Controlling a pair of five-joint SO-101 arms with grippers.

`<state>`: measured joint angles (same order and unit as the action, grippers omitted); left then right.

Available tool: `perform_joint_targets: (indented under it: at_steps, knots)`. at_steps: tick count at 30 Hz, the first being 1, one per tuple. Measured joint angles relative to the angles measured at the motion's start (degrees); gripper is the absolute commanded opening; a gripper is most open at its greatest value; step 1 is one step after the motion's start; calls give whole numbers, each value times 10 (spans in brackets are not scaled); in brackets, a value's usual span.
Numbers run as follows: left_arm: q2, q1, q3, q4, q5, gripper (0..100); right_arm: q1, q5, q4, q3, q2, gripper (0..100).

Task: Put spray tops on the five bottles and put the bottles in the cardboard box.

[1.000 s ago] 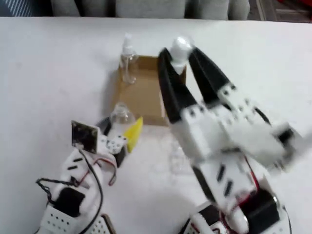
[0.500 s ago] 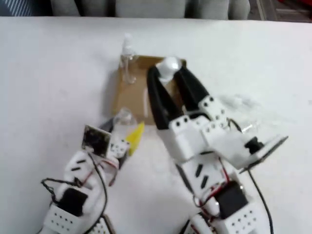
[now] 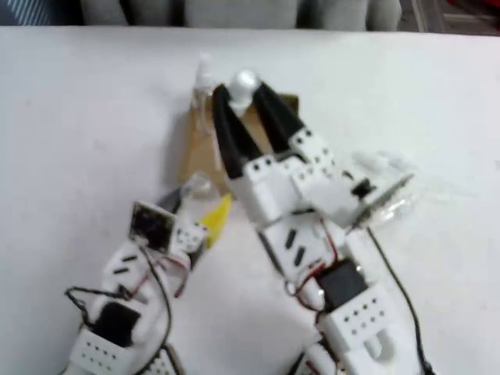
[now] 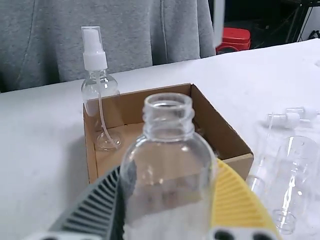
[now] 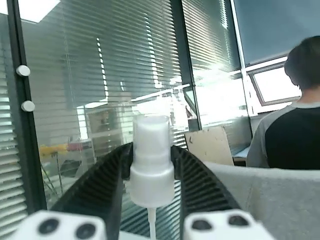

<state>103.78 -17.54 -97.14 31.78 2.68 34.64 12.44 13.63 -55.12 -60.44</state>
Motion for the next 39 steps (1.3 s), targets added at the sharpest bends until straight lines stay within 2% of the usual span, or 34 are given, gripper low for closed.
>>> perform_joint_targets:
  at_steps: [11, 25, 30, 39]
  knots:
    - [0, 0, 0, 0, -4, 21, 26, 0, 27, 0, 57, 15]
    - [0, 0, 0, 0, -4, 21, 26, 0, 27, -28, 62, 15]
    - [0, 0, 0, 0, -4, 21, 54, 1, 27, -55, 62, 15]
    - [0, 0, 0, 0, -4, 21, 56, 1, 27, -89, 62, 15]
